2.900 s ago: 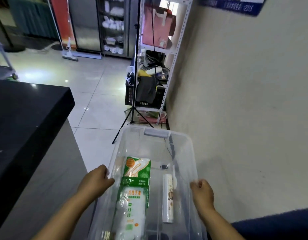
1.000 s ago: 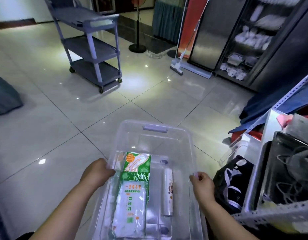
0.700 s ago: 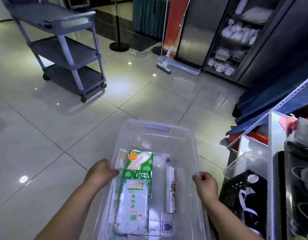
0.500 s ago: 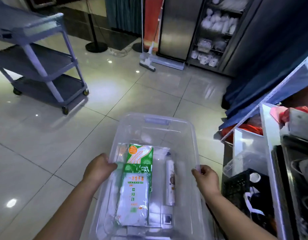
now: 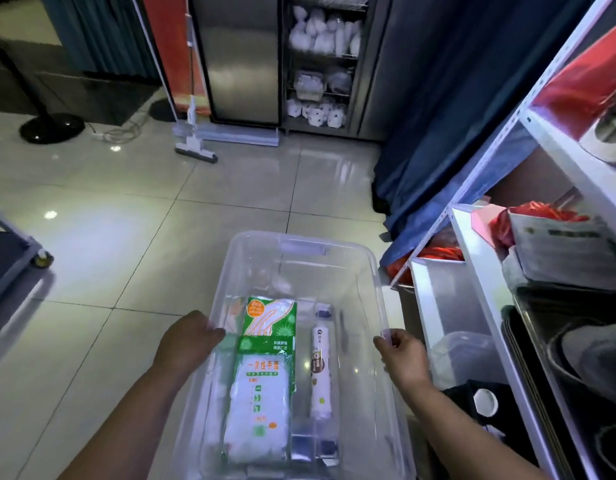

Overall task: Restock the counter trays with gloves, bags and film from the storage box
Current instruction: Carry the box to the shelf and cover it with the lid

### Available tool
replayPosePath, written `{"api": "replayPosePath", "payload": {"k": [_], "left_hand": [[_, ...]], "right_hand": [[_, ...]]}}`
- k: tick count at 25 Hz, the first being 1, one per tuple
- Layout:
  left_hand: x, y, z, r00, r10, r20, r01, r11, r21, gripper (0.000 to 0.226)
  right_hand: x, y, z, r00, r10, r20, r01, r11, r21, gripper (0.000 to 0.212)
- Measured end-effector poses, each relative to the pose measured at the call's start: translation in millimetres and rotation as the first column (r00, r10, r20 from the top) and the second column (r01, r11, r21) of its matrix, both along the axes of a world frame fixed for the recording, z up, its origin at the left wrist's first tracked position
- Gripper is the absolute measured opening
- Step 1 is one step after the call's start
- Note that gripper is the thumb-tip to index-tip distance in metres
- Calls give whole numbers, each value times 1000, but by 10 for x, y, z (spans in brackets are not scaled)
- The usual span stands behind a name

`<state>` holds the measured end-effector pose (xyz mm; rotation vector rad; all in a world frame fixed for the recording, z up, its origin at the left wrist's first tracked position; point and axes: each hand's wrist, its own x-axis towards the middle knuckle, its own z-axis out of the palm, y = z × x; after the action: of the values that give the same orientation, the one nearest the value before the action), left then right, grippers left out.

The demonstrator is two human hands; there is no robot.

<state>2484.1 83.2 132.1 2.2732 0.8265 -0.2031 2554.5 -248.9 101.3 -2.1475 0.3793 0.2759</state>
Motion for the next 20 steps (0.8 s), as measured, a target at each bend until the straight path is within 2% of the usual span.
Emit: {"api": "replayPosePath", "payload": {"k": [5,10,17,20], "left_hand": [[1362,-124,-67,991,-132,-40,132,991,18,17],[2662,-259,-343,967,-236,-96,234,972,-34,11],[4316,-408,-1309,832,-503,-234,496,864,-90,15],[4846,-455,-1904,768,-569,-295,550,821,-153,16]], "right_hand": [[1055,-158,-100,996,-78,-51,77,997,-11,17],[1883,-345,-364,977,-159,-141,156,987,-28,27],[2849,-489,-1213,893,-352,-282,344,936,-78,23],[3200,-491,-1714,853,-407,-327,383,914,-138,12]]}}
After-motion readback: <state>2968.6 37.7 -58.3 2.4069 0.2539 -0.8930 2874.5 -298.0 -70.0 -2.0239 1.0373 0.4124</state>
